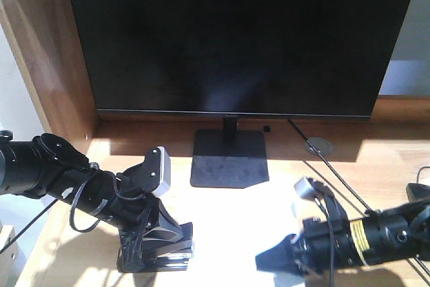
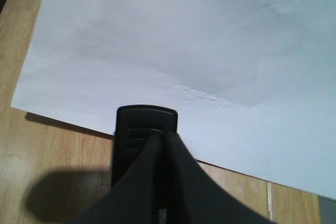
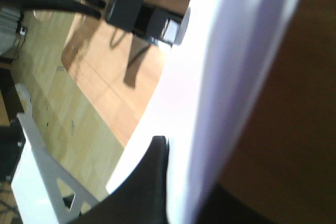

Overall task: Grab stapler and paper to desk for stapling
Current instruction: 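Swing the white paper with the right gripper over the desk, then lay the paper flat under the stapler and release with the right gripper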

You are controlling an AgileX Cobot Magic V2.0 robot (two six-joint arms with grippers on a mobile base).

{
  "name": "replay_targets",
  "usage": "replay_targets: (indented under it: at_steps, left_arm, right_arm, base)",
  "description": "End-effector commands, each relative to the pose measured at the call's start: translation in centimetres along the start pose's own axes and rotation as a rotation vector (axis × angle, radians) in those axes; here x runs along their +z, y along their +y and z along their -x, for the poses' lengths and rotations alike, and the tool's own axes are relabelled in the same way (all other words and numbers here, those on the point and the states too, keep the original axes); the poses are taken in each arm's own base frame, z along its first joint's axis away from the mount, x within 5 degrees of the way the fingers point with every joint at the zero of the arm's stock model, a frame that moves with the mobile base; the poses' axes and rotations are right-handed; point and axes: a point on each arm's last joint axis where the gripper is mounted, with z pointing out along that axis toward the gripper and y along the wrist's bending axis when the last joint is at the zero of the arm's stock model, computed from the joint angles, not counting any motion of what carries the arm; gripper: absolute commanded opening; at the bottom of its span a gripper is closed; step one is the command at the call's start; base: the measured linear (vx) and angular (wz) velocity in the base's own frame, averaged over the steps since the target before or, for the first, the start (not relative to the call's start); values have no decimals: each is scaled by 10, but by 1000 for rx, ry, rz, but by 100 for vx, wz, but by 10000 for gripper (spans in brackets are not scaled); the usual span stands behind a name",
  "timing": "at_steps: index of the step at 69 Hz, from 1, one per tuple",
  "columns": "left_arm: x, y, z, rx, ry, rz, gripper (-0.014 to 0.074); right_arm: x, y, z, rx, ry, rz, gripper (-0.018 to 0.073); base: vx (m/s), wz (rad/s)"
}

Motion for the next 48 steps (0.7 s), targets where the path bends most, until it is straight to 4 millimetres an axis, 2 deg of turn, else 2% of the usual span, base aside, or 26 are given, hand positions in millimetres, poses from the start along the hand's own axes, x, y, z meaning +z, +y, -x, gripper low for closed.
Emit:
replay_targets:
  at_steps: [1, 13, 35, 48]
  left_arm:
    - [-12, -3, 20, 8, -71, 16, -6]
    - [-12, -3, 20, 8, -71, 16, -6]
    - [-12, -3, 20, 8, -71, 16, -6]
    - [-12, -3, 20, 8, -71, 16, -6]
  right_arm:
    - [-6, 10, 16, -18, -94, 31, -2]
    - [-3, 2, 19, 32, -127, -4, -2]
    - [12, -11, 19, 134, -161, 70, -2]
    - [11, -4, 25, 155, -225, 185, -2]
  base:
    - [0, 0]
    - [0, 0]
    - [0, 0]
    - [0, 0]
